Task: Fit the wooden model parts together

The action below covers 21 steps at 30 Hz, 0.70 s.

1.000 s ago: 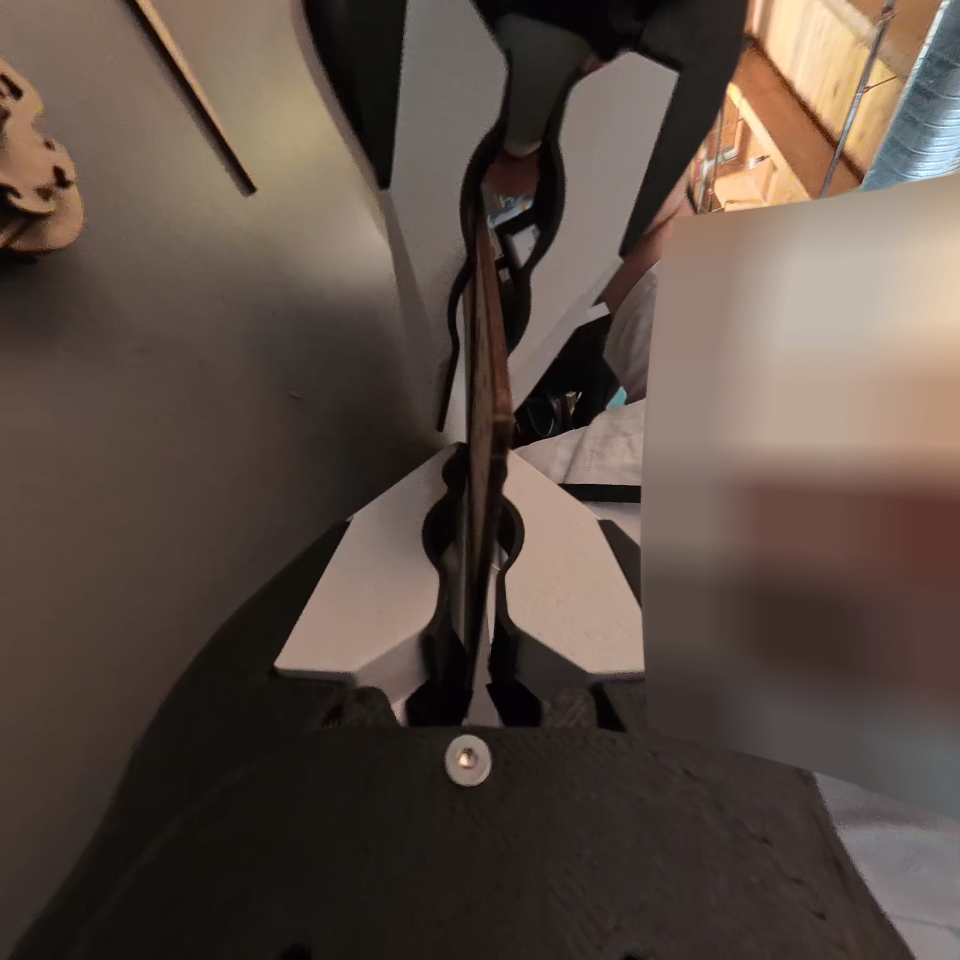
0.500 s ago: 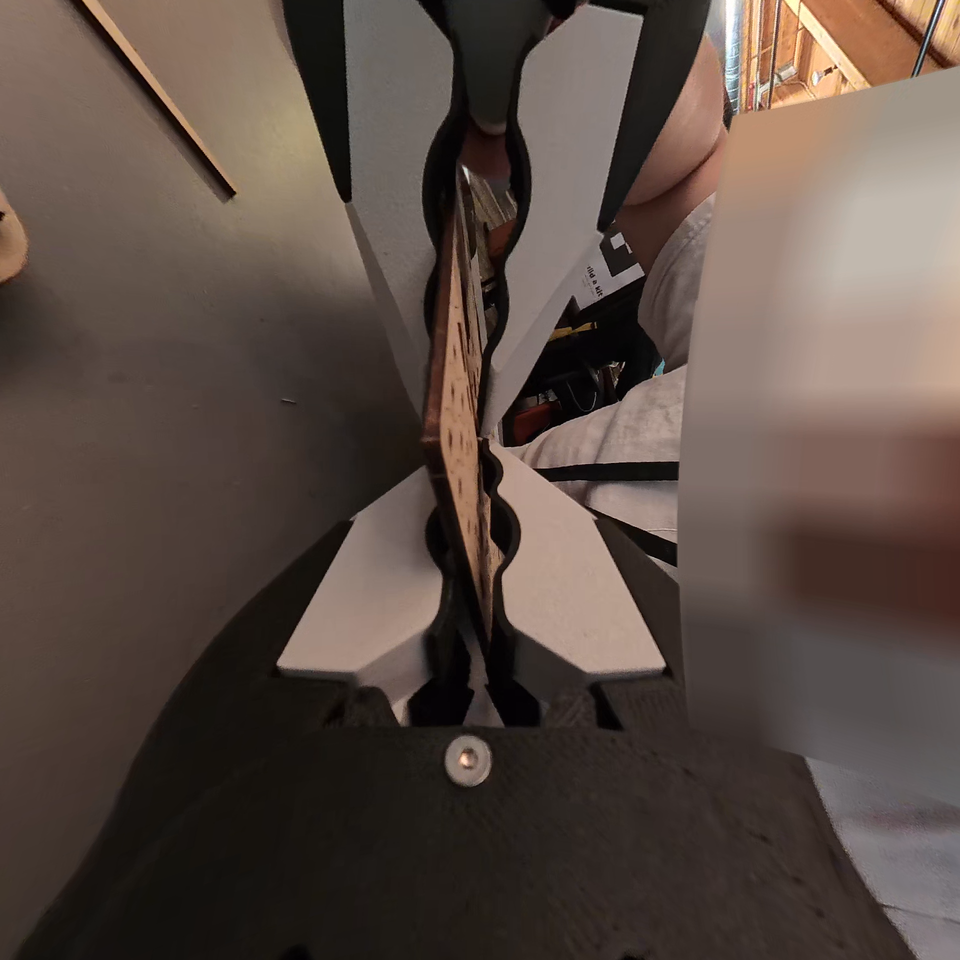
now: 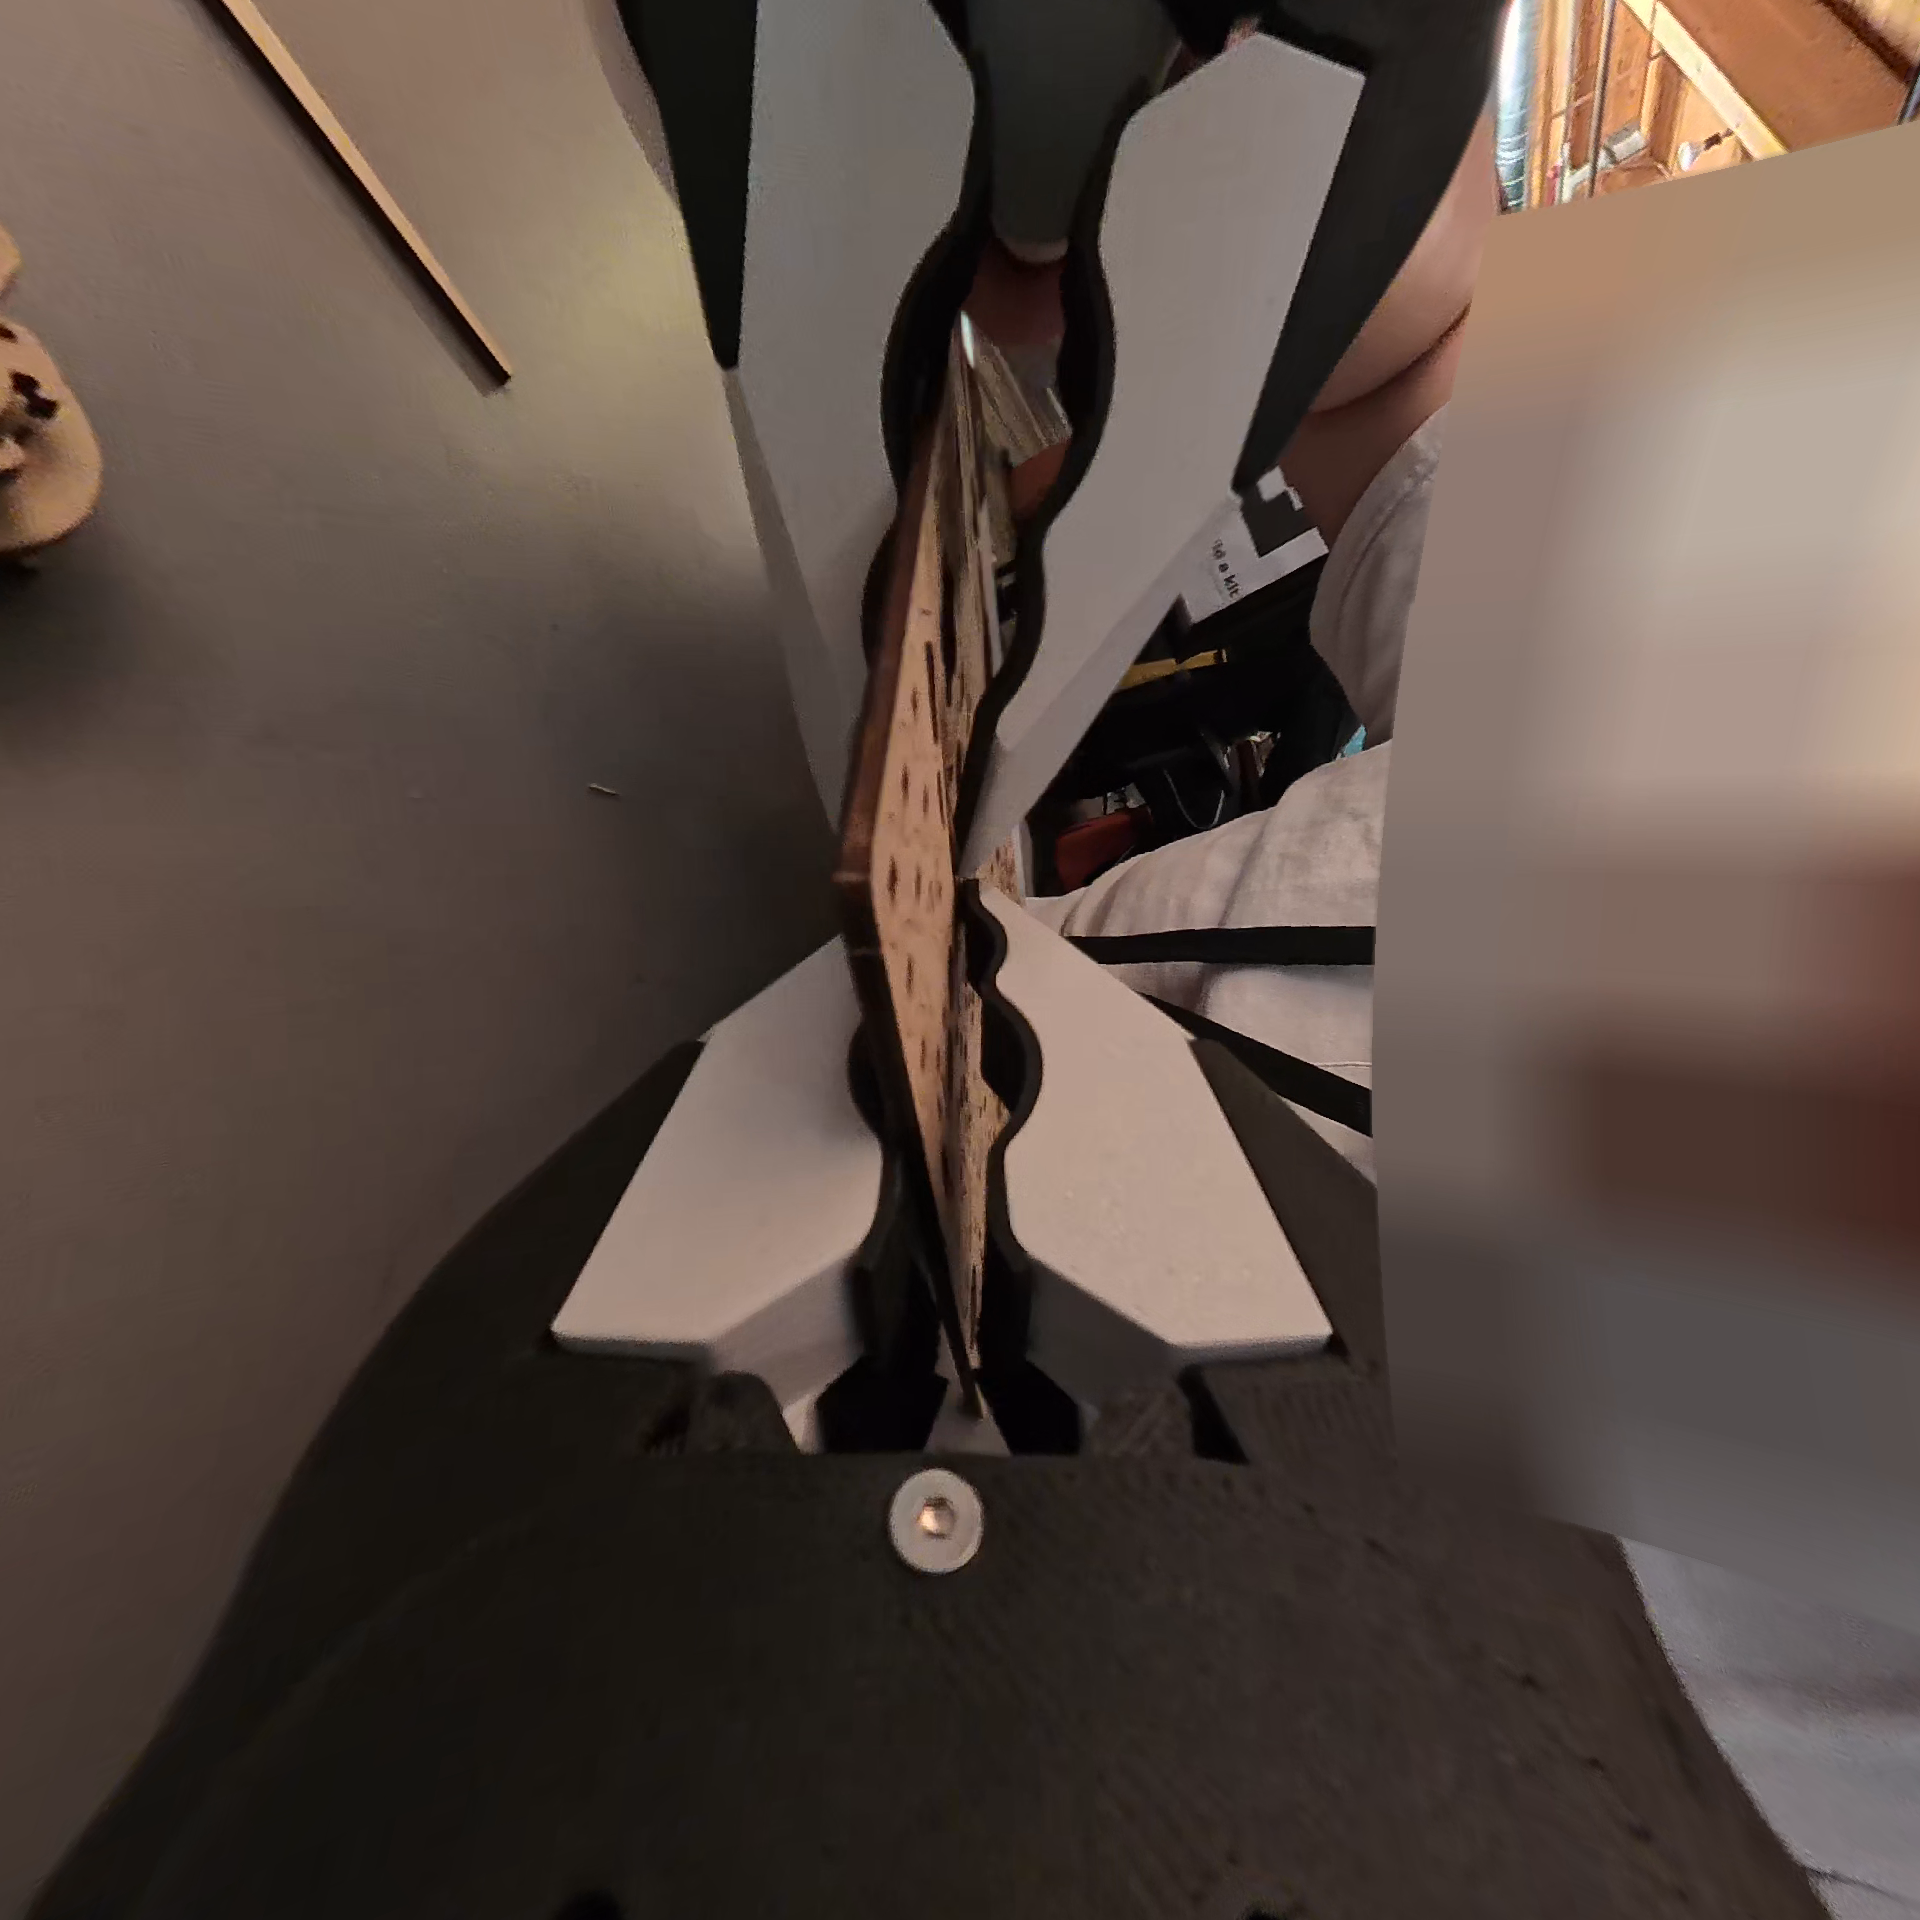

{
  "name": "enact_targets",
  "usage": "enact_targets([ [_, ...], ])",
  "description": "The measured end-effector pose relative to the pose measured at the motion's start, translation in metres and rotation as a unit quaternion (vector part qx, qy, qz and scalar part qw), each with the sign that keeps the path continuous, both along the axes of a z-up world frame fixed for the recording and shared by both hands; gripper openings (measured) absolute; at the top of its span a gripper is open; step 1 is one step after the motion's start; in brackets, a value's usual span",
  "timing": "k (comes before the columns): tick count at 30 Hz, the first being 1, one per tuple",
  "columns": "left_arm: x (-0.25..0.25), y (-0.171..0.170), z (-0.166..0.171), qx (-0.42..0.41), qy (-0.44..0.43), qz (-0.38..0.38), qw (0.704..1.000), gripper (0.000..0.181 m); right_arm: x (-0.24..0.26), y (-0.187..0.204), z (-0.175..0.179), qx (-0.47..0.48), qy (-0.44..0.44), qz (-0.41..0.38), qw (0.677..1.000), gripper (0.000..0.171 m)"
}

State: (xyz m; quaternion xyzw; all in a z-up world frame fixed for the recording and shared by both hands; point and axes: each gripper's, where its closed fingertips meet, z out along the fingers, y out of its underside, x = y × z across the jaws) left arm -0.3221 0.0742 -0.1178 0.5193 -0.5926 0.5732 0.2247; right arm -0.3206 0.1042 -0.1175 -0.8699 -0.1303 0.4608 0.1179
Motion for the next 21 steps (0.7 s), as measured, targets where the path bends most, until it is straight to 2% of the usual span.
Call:
enact_targets([
  [13,-0.0001,-0.001,-0.0083,0.016,0.017,0.002,1.0,0.003,0.0013,-0.0016,-0.0103,0.026,-0.027,0.019,0.999,0.017],
  [21,-0.006,-0.0062,-0.0052,0.02,0.002,-0.023,1.0,0.004,-0.0035,-0.0066,-0.0018,0.015,0.034,0.004,0.999,0.01],
])
